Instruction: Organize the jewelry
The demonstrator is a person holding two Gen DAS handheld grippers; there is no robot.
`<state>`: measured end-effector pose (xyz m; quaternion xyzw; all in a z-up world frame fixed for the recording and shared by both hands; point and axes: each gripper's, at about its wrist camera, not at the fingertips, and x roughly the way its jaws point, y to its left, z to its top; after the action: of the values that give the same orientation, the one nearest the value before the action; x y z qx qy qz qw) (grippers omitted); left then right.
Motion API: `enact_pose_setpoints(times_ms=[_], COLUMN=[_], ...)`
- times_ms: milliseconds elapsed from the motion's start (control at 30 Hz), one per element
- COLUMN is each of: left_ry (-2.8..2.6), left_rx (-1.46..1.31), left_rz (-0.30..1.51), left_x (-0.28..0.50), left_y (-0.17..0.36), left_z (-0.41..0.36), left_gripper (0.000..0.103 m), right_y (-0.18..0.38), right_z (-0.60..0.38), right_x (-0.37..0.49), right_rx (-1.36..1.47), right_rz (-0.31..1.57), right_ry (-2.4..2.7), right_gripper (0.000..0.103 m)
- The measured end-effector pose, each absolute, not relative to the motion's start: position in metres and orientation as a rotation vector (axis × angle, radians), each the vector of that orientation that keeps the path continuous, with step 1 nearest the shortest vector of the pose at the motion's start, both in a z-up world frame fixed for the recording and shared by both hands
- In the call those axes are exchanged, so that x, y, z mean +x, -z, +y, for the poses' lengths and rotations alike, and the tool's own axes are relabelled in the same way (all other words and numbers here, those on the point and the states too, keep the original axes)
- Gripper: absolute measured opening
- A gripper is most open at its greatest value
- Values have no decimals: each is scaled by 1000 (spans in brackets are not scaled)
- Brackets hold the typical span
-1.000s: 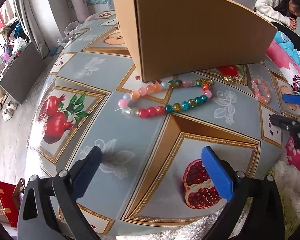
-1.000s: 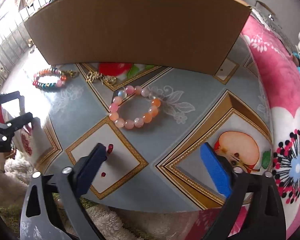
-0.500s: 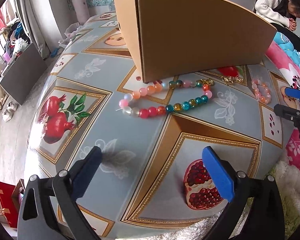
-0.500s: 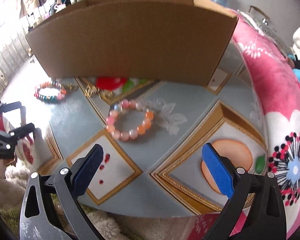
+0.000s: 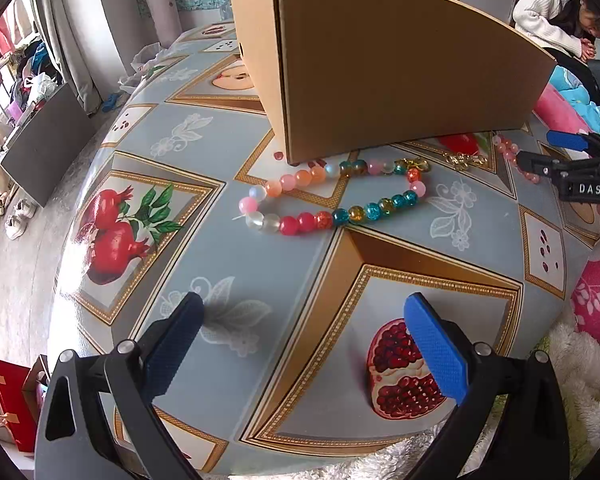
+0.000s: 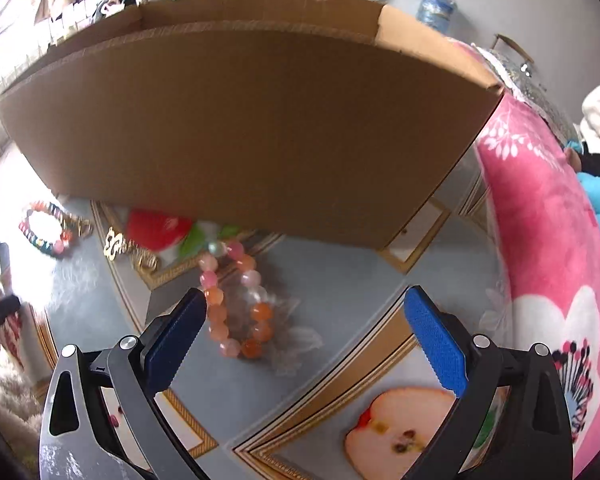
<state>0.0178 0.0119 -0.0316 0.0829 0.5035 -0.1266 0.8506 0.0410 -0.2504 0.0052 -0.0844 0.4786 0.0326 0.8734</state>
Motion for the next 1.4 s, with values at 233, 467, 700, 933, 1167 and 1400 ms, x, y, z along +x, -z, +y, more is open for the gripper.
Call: enact_pose_setpoints(times_ms=[233,467,700,933,1167,1400], left_ry=[266,267,250,243,247,233], left_rx=[173,174,166,165,172,90], left_rz=[1060,1063,1054,1043,1004,874], left_x=[18,18,19,15,12,20], left_y=[32,32,33,32,21,-10], left_z=[13,13,11,9,12,30], left_gripper=[99,99,99,99,99,97], right_y=[-35,-32,-17,-15,-6,-14], right_z=[-246,-213,-193,-190,-173,-181], right_x=[14,-2,7,-4,-1,1], right_rx=[-49,72,108,160,208,262], right_rz=[913,929,1001,998,987,959], right_ry=[-172,-324,-324,-338,-374,-383], right_gripper=[95,95,89,80,73,68])
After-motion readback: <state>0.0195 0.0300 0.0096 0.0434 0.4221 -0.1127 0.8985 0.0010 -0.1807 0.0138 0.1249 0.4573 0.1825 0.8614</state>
